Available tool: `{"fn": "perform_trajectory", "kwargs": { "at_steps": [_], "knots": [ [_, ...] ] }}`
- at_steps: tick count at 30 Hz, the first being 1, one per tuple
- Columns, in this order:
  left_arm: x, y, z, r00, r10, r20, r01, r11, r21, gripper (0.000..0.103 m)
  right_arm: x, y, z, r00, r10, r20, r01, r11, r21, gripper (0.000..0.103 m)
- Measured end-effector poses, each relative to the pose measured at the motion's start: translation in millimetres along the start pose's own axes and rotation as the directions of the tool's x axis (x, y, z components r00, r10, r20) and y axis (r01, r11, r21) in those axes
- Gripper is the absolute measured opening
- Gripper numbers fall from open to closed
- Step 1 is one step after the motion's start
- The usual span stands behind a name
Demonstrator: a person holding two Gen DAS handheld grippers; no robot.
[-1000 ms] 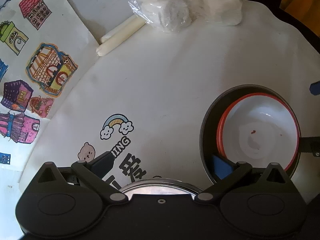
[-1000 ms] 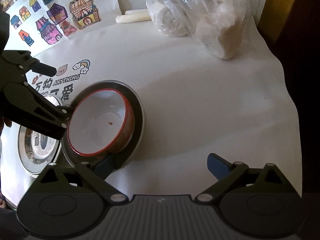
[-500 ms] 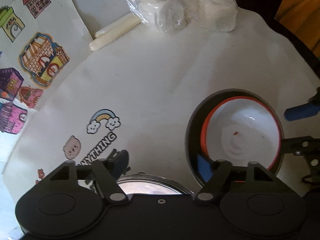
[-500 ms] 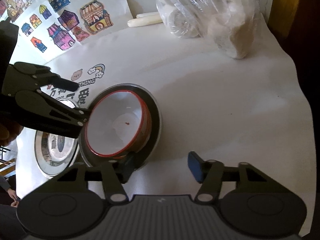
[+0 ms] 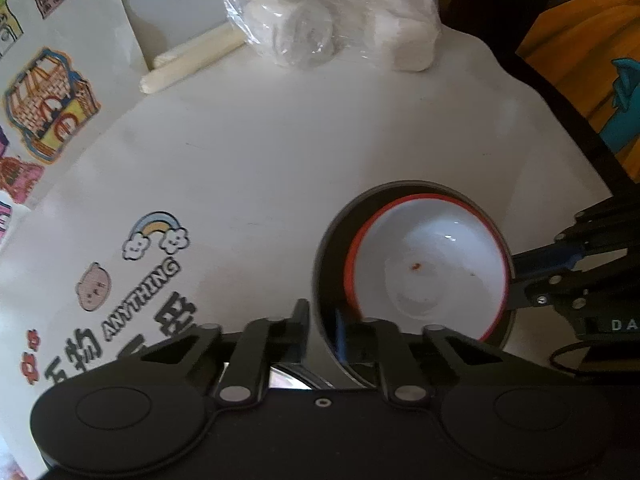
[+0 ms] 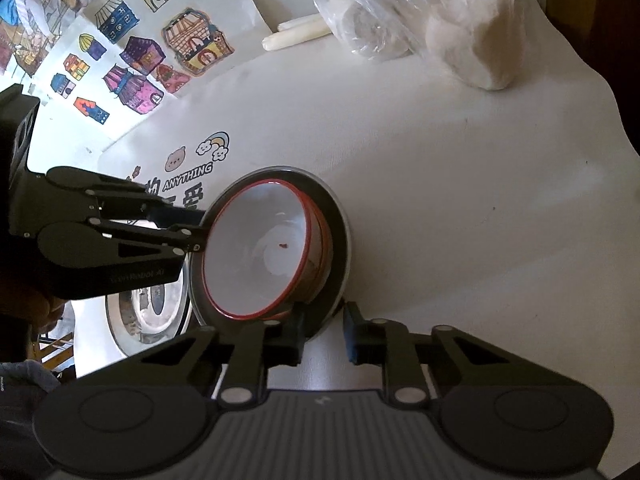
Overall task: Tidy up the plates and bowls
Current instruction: 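Close both tools on the steel bowl rim and lift it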
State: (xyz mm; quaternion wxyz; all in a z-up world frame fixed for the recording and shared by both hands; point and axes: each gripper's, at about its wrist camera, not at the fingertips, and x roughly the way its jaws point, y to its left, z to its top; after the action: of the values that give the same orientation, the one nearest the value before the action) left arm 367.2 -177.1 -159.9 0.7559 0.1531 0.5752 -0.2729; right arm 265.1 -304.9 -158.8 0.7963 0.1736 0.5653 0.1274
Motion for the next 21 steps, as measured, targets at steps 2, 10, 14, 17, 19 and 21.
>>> {"fn": "perform_trajectory", "kwargs": {
  "at_steps": [2,10,14,17,19,21],
  "knots": [
    [1,2,-1,1.000,-0.011,0.003,0.011,1.000,-0.017,0.011,0,-2,0,1.000,0.008,0.000,-0.008,1.000,0.012,0.021],
    [4,8,-3,0.999,-0.037,0.001,0.037,0.994,-0.104,0.011,3,-6,0,0.999,0.032,-0.011,-0.031,0.998,0.054,0.021],
    [4,9,-3,1.000,-0.030,0.002,0.031,0.993,-0.115,0.010,4,-5,-1,0.999,0.031,-0.010,-0.031,0.998,0.058,0.021],
    [3,9,-3,1.000,-0.028,0.005,0.028,0.991,-0.129,0.010,4,-6,-1,0.999,0.036,-0.007,-0.036,0.997,0.063,0.021],
    [2,12,-4,0.999,-0.035,0.003,0.035,0.985,-0.169,0.009,3,-7,-2,0.999,0.036,-0.002,-0.036,0.997,0.071,0.020],
    [3,16,-4,0.998,-0.059,0.005,0.059,0.969,-0.239,0.009,1,-8,-2,1.000,0.016,0.011,-0.017,0.997,0.077,0.018]
  ]
}}
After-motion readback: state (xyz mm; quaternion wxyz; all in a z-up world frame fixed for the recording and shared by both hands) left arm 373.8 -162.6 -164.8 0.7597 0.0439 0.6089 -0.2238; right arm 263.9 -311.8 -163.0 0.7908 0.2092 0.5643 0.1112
